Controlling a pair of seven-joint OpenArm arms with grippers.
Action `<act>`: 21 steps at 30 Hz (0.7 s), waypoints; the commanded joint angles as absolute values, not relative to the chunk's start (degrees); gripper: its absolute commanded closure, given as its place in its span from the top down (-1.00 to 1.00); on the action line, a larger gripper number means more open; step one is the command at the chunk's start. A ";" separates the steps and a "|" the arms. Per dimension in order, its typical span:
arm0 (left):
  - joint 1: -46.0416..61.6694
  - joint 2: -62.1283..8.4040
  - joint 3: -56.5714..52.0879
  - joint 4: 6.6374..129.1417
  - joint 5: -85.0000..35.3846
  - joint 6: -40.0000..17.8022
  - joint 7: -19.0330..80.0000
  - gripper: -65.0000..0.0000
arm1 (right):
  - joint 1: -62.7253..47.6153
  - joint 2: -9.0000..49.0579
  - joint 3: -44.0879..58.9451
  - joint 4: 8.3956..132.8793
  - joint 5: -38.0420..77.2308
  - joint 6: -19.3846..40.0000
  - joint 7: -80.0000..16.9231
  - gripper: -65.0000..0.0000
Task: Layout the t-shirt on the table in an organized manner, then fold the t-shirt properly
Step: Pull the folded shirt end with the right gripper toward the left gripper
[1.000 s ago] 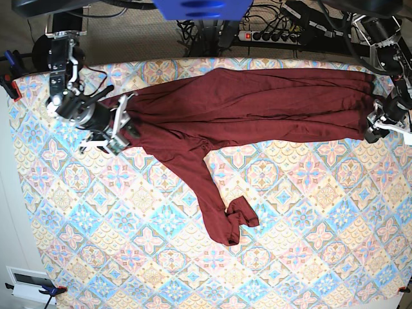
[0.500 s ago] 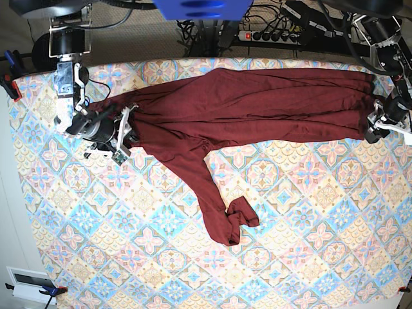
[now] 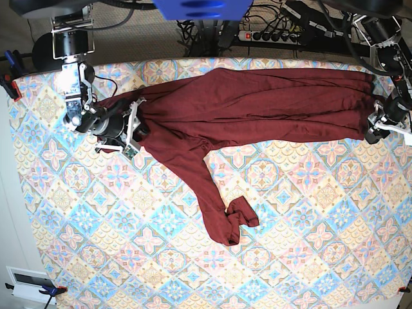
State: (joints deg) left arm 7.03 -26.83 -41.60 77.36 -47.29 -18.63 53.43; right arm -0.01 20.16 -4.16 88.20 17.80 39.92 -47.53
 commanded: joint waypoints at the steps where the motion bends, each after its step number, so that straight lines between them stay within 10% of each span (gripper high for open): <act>1: 6.46 -28.35 -41.89 78.20 -48.04 -18.95 52.44 -0.06 | 1.10 21.05 -3.74 88.92 18.33 40.00 -46.46 -0.47; 15: 6.46 -28.35 -41.89 78.20 -48.04 -18.95 52.44 -0.06 | -0.40 21.32 -5.76 86.37 18.33 40.00 -46.46 -0.49; 21: 6.37 -28.35 -41.89 78.20 -48.04 -18.95 52.44 -0.06 | -1.19 21.32 -5.67 87.34 18.51 40.00 -46.37 -0.96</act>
State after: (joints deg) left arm 7.01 -26.83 -41.56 77.34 -47.13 -18.63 53.41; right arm -1.28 20.91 -5.76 86.76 18.87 39.42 -44.99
